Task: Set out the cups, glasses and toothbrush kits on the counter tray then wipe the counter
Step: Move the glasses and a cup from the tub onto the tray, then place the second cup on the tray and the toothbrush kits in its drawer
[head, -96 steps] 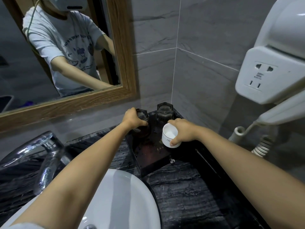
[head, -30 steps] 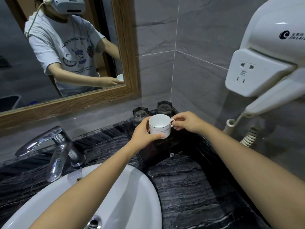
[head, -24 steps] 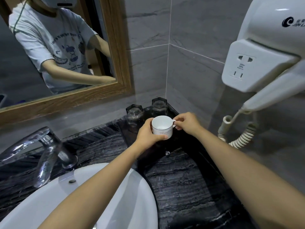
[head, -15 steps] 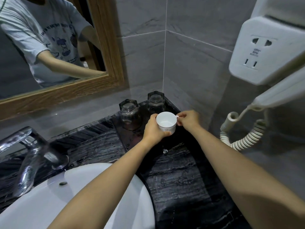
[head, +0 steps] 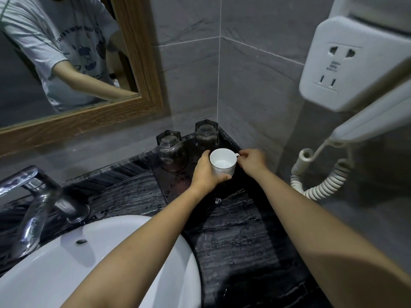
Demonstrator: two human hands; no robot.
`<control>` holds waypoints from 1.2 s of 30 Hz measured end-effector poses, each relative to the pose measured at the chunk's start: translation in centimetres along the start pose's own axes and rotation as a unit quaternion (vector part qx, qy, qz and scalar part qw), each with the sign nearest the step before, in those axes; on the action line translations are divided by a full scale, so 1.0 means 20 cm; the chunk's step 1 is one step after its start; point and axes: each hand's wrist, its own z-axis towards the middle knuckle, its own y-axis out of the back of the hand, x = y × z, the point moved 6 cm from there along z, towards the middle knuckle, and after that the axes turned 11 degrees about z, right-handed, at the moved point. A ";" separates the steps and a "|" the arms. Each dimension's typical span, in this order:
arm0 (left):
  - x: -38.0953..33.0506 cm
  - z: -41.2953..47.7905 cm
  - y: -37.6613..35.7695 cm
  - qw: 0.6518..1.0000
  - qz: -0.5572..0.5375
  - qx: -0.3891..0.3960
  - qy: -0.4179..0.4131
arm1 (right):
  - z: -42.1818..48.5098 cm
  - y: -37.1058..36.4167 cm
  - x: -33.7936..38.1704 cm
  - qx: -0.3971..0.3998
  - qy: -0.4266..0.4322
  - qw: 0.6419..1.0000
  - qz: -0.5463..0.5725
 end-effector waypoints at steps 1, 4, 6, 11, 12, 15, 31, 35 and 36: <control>0.00 -0.02 0.02 1.000 0.007 -0.002 -0.001 | -0.02 0.01 0.02 0.008 0.006 1.000 -0.027; 0.01 -0.07 0.12 0.999 0.047 -0.009 -0.011 | -0.09 0.04 0.11 0.040 0.026 0.994 -0.101; 0.00 -0.13 0.21 0.995 0.096 -0.007 -0.019 | -0.15 0.05 0.17 0.073 0.028 0.984 -0.157; 0.03 -0.30 0.38 0.976 0.211 0.063 -0.003 | -0.39 0.03 0.25 0.208 -0.002 0.933 -0.294; 0.04 -0.34 0.40 0.969 0.233 0.083 0.000 | -0.45 0.02 0.28 0.236 -0.005 0.918 -0.320; 0.05 -0.47 0.48 0.952 0.274 0.134 0.010 | -0.66 -0.01 0.35 0.328 -0.022 0.861 -0.388; 0.59 -1.38 1.39 0.949 0.156 0.163 0.222 | -1.51 -0.80 1.02 0.549 0.110 0.703 -0.438; 0.86 -1.68 1.65 0.941 0.134 0.110 0.289 | -1.78 -1.08 1.19 0.581 0.173 0.673 -0.424; 0.94 -1.76 1.71 0.937 0.136 0.103 0.304 | -1.85 -1.16 1.23 0.591 0.184 0.668 -0.413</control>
